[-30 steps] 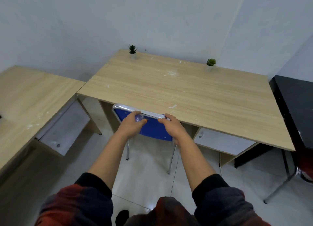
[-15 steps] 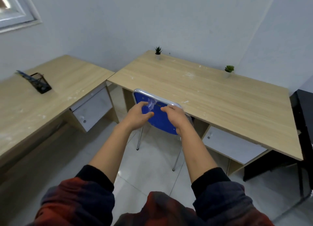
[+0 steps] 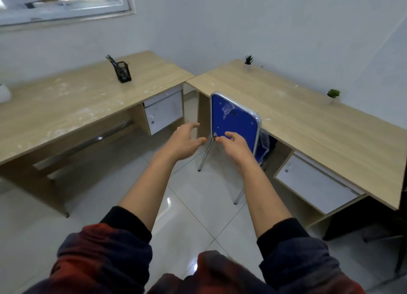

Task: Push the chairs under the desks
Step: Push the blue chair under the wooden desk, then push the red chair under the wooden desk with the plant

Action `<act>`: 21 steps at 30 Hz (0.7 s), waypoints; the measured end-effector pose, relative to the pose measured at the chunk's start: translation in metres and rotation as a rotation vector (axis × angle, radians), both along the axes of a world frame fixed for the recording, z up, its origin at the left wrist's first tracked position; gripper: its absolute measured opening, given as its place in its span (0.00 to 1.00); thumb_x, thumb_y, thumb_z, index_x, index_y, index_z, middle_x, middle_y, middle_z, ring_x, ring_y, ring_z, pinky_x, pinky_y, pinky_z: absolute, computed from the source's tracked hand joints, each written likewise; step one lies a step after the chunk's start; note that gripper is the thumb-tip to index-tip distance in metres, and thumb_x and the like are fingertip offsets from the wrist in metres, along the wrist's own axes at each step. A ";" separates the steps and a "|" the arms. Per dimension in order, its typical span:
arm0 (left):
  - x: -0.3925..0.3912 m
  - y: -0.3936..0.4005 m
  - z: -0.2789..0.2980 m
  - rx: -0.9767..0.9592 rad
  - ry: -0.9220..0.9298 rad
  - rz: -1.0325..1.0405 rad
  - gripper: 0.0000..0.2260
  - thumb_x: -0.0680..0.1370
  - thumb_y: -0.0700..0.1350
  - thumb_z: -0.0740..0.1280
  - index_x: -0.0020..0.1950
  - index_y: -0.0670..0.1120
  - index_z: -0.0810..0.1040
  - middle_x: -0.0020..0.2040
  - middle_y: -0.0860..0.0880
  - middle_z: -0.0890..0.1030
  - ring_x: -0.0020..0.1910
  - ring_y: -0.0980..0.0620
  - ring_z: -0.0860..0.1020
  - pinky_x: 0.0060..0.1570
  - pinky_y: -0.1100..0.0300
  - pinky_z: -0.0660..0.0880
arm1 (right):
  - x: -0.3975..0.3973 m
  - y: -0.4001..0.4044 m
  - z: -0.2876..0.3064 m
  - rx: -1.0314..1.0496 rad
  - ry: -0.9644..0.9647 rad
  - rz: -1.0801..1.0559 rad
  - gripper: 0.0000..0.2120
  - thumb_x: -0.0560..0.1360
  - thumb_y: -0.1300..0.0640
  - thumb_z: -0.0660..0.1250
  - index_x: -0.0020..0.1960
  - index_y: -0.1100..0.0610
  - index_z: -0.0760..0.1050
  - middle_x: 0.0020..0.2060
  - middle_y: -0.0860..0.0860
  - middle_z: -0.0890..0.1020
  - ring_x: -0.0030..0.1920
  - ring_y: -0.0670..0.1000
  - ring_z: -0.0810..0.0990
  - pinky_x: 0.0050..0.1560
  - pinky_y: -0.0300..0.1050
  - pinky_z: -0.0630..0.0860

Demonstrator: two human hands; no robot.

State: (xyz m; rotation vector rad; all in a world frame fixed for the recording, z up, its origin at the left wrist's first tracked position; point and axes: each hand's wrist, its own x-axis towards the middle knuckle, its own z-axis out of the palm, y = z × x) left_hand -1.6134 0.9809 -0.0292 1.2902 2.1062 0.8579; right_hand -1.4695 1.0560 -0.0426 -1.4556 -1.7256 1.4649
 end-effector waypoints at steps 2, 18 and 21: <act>0.012 -0.021 0.002 0.008 -0.002 0.014 0.26 0.80 0.49 0.68 0.77 0.49 0.65 0.76 0.48 0.67 0.75 0.49 0.65 0.72 0.49 0.65 | 0.012 -0.018 0.001 0.000 0.014 -0.021 0.27 0.79 0.51 0.68 0.76 0.56 0.67 0.71 0.53 0.72 0.69 0.53 0.71 0.58 0.44 0.66; 0.205 -0.188 -0.026 0.000 -0.076 0.120 0.21 0.80 0.51 0.67 0.73 0.50 0.71 0.73 0.49 0.70 0.68 0.50 0.71 0.59 0.60 0.66 | 0.188 -0.174 -0.018 -0.091 0.066 -0.033 0.18 0.80 0.54 0.67 0.69 0.56 0.74 0.60 0.51 0.77 0.57 0.50 0.74 0.57 0.47 0.73; 0.229 -0.222 -0.034 -0.018 -0.058 0.141 0.20 0.80 0.51 0.68 0.71 0.51 0.72 0.73 0.50 0.70 0.69 0.50 0.71 0.60 0.59 0.66 | 0.207 -0.205 -0.024 -0.115 0.059 -0.011 0.16 0.80 0.53 0.67 0.66 0.55 0.76 0.58 0.50 0.78 0.57 0.50 0.75 0.58 0.49 0.74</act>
